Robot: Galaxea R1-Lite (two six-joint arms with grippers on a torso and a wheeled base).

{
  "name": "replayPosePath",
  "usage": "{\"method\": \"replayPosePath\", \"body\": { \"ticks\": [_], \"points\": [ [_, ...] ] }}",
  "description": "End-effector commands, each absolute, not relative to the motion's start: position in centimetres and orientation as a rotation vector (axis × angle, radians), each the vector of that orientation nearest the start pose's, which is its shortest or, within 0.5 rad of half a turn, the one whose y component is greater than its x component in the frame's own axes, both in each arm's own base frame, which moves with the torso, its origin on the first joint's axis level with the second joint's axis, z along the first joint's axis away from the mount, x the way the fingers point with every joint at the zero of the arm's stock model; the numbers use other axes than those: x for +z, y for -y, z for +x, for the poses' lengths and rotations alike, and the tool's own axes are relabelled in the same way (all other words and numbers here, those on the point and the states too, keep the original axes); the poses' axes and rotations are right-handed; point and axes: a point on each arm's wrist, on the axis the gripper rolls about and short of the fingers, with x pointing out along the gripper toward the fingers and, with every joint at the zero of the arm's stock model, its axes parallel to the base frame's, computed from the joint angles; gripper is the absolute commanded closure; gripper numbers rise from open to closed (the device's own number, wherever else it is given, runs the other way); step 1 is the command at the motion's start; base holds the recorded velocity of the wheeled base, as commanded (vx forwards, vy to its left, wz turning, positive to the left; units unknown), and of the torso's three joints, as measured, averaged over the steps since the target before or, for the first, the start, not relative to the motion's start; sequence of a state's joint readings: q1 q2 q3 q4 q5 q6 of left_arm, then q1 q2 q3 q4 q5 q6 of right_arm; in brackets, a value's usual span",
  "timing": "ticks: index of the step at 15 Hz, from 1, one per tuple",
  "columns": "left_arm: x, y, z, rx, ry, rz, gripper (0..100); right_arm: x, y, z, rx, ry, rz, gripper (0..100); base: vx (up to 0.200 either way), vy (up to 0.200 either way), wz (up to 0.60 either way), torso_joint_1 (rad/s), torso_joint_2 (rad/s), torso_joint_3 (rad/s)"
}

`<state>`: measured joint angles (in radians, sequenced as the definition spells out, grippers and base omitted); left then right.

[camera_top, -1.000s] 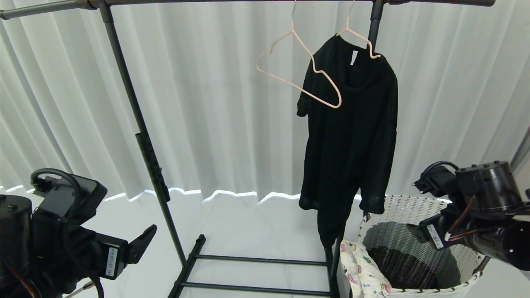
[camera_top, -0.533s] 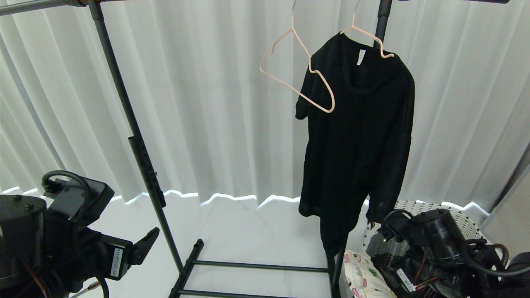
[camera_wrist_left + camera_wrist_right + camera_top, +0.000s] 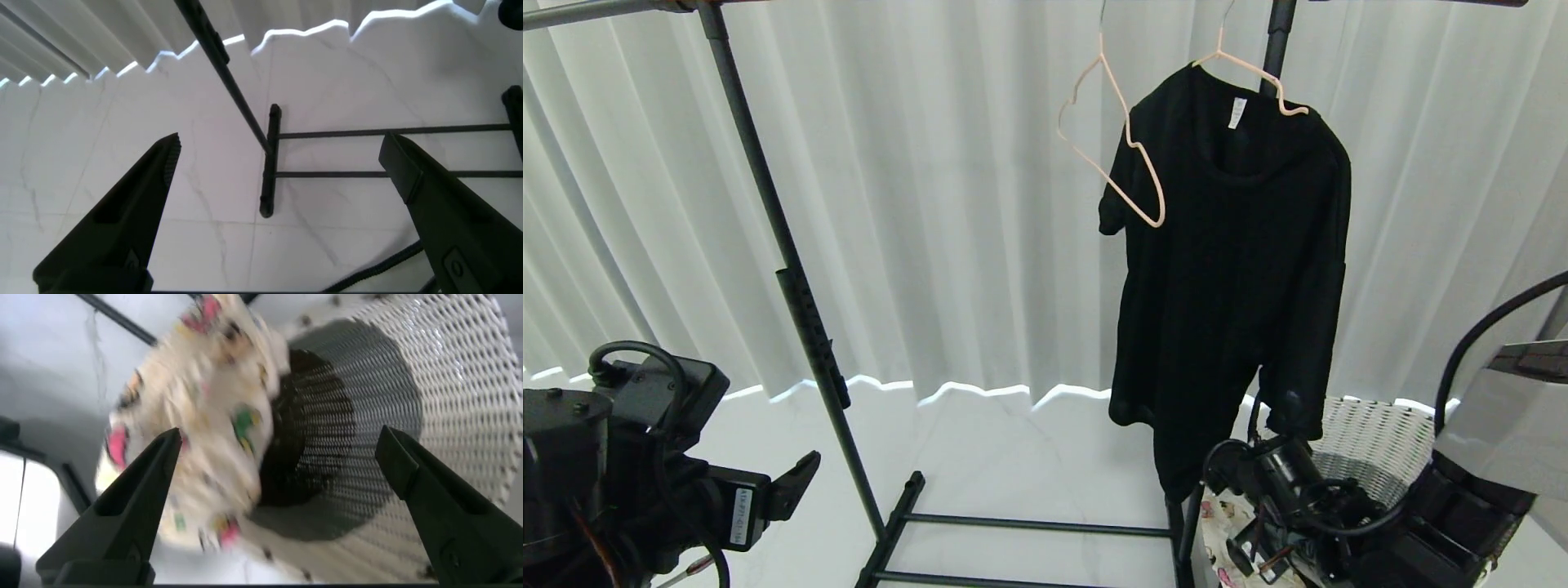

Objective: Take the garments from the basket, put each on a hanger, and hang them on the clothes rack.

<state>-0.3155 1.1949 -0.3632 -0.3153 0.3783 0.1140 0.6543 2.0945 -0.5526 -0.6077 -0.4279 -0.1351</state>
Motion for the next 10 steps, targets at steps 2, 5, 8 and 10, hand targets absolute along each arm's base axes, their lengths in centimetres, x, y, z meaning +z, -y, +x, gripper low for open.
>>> {"method": "replayPosePath", "body": {
  "ticks": [2,5,8,10],
  "points": [
    [15.0,3.9,14.6,0.036,-0.493,0.289,0,-2.3,-18.1,25.8,0.252,-0.828,-0.628,0,0.0,0.0,0.0,0.0,0.0,0.0],
    [14.8,3.8,14.5,0.038,-0.5,0.29,0,-2.9,-18.1,27.9,0.223,-0.815,-0.627,0,0.0,0.0,0.0,0.0,0.0,0.0],
    [14.7,3.8,14.4,0.037,-0.503,0.293,0,-3.2,-17.6,29.5,0.211,-0.799,-0.655,0,0.0,0.0,0.0,0.0,0.0,0.0],
    [14.7,3.8,14.4,0.037,-0.503,0.293,0,-3.7,-17.8,30.1,0.21,-0.776,-0.653,0,0.0,0.0,0.0,0.0,0.0,0.0]
  ]
}}
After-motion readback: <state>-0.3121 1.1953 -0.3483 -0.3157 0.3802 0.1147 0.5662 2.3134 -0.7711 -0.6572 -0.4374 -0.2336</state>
